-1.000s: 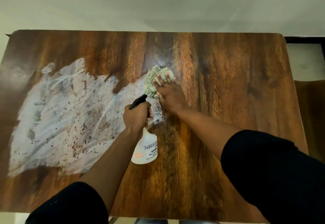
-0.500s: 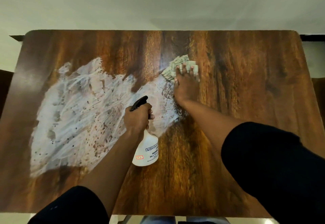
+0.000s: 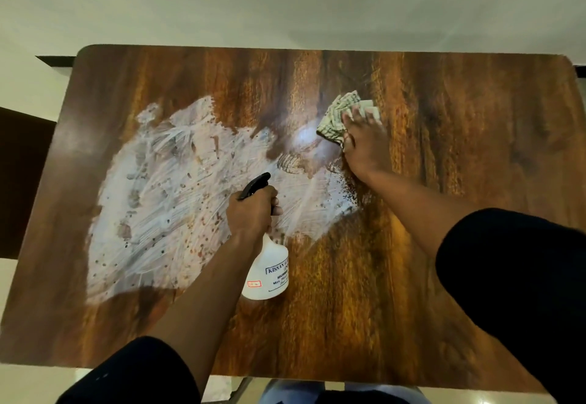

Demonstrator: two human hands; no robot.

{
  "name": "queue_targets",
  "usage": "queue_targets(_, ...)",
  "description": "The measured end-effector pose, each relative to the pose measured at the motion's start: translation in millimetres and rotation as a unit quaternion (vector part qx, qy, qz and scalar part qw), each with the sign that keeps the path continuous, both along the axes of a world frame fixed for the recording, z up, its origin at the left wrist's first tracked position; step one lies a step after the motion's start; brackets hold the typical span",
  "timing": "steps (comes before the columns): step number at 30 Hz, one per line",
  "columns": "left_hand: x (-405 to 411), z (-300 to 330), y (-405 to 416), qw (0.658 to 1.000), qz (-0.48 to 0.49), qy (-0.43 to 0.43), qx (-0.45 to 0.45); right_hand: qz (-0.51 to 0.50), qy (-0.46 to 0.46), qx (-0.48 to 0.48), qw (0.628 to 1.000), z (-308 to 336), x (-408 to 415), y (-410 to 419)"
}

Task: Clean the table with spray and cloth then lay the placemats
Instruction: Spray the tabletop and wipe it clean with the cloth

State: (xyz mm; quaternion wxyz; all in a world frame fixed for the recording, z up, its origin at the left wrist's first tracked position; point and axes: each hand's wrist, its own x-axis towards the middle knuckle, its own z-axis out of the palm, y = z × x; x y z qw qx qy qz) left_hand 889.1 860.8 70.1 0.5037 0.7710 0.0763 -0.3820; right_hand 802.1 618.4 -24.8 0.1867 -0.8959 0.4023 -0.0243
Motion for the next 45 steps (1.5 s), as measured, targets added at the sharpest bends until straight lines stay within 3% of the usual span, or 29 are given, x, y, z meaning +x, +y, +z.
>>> queue_targets(3,4.4,-1.2,8.0,1.000,-0.001,0.002,-0.001,-0.111,0.015,0.015,0.994,5.7,28.0,31.5)
queue_targets(5,6.3,-1.4,13.5,1.000,0.008,0.004,0.001,-0.108,-0.002,0.014,0.994,7.2,43.7,64.1)
queue_targets(8,8.6,-1.8,20.1,1.000,0.013,0.013,0.001,0.031,-0.034,0.028,0.999,4.3,51.5,114.5)
queue_targets(11,7.6,-0.6,23.3,1.000,0.016,0.013,0.010,0.215,-0.028,0.020,0.976,-0.4,36.8,131.8)
queue_targets(14,5.4,-0.2,26.7,1.000,0.012,0.016,0.013,0.252,-0.030,0.017,0.967,-2.8,10.7,113.2)
queue_targets(19,-0.9,-2.2,30.6,0.999,0.000,0.029,0.021,0.034,-0.010,0.011,0.999,-0.3,-30.7,69.7)
queue_targets(25,-15.7,-4.7,41.3,0.999,0.000,0.031,0.018,-0.141,0.014,0.023,0.990,5.2,-4.0,108.2)
queue_targets(27,-19.6,-5.4,47.9,0.999,0.005,0.034,0.021,-0.072,0.002,0.031,0.997,6.8,1.7,141.6)
queue_targets(31,-25.0,-6.6,61.8,0.999,-0.002,0.032,0.021,0.206,0.030,0.043,0.977,6.8,-22.8,157.1)
queue_targets(33,-27.9,-6.1,67.1,0.999,-0.014,0.036,0.026,0.245,0.025,0.047,0.968,9.7,-40.1,138.0)
queue_targets(35,-31.4,-6.5,70.4,0.999,-0.022,0.033,0.035,0.182,0.016,0.053,0.982,10.5,-57.0,117.7)
queue_targets(37,-35.2,-7.1,72.6,0.999,-0.022,0.026,0.037,0.048,0.011,0.052,0.997,8.9,-73.4,103.0)
queue_targets(40,-40.2,-7.4,75.3,0.998,-0.025,0.030,0.041,-0.084,0.015,0.055,0.995,6.8,-78.4,100.1)
queue_targets(43,-44.1,-4.8,76.8,0.998,-0.032,0.032,0.041,-0.117,0.040,0.052,0.991,9.6,-66.1,124.8)
queue_targets(45,-47.1,-4.8,77.5,0.998,-0.047,0.031,0.042,-0.061,0.047,0.037,0.996,10.9,-63.1,151.8)
